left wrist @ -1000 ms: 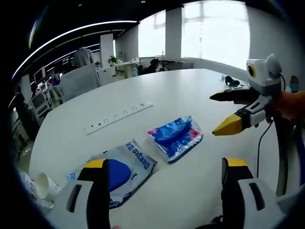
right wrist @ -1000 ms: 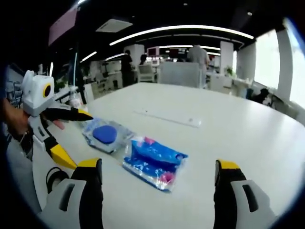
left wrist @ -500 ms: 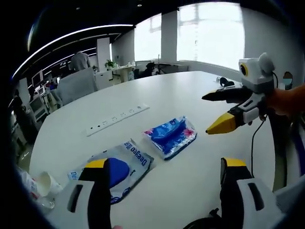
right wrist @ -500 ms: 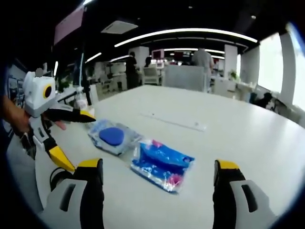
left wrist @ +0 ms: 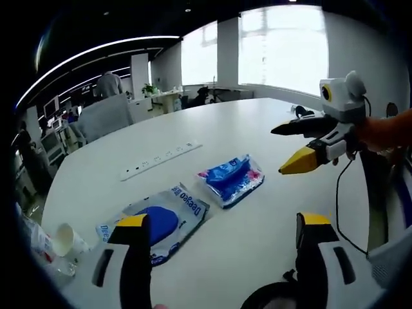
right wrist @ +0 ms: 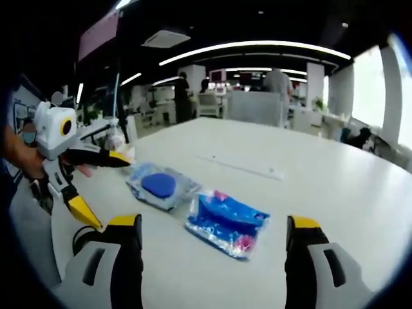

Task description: Arrange the tabletop items into an orderly group along one side of the table until the central work area is clear of visible clutter.

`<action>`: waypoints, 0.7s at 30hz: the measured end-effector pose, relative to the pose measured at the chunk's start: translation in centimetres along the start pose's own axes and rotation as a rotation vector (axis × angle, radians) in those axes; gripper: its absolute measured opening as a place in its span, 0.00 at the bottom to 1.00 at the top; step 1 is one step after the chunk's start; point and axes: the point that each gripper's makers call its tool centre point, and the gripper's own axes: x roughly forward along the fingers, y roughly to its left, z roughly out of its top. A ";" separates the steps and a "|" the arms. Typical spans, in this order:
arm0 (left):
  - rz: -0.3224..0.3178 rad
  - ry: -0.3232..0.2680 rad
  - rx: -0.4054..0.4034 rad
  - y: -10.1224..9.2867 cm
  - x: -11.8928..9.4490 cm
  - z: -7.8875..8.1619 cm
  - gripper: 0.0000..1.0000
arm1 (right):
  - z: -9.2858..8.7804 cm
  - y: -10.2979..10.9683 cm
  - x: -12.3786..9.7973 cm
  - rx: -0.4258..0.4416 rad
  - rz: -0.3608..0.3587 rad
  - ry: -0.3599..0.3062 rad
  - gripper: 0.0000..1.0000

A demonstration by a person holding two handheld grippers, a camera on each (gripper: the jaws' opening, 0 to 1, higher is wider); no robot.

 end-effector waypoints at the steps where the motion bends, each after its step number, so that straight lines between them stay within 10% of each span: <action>1: -0.003 -0.004 -0.002 0.0 -0.2 0.0 0.93 | -0.1 0.1 0.0 -0.002 0.002 0.000 0.89; 21: 0.004 -0.015 -0.002 0.3 -2.6 -1.5 0.91 | -0.2 3.4 -0.6 -0.054 0.076 -0.021 0.85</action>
